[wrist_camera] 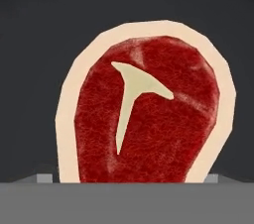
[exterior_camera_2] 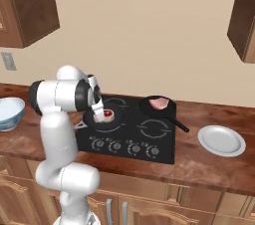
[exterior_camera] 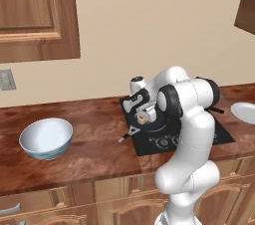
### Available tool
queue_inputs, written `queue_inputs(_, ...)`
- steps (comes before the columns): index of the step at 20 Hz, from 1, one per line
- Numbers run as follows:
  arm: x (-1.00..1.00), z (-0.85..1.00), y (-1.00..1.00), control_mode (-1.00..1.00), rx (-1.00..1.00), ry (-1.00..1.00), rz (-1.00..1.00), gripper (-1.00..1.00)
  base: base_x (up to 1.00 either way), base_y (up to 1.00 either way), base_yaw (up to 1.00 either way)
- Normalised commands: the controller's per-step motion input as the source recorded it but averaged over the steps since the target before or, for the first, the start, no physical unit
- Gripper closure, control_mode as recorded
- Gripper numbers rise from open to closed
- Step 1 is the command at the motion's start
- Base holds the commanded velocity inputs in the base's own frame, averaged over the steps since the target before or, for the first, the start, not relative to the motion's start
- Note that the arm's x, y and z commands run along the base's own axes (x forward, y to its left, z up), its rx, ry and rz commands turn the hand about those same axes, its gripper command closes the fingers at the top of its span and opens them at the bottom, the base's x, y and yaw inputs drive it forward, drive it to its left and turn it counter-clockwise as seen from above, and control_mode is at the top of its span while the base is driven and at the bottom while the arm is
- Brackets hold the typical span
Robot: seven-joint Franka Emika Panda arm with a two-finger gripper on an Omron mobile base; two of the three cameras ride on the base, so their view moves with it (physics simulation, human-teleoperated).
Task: Place one of the steaks on the plate and the other in the bowl. Then place the bowl in the fridge.
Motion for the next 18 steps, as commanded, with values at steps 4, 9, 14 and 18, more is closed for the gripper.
queue_inputs(4,-0.39,-1.00,-0.03,-1.00,-0.14,0.00,-0.01,-1.00,0.00,0.00,0.00)
queue_inputs(9,-0.25,-1.00,-0.10,-1.00,-0.07,-0.01,-0.01,1.00,0.00,0.00,0.00)
queue_inputs(14,-0.35,-0.03,-0.30,-1.00,0.11,-0.11,0.00,1.00,0.00,0.00,0.00)
queue_inputs(18,-0.23,0.75,-0.20,-1.00,0.11,0.00,0.05,1.00,0.00,0.00,0.00)
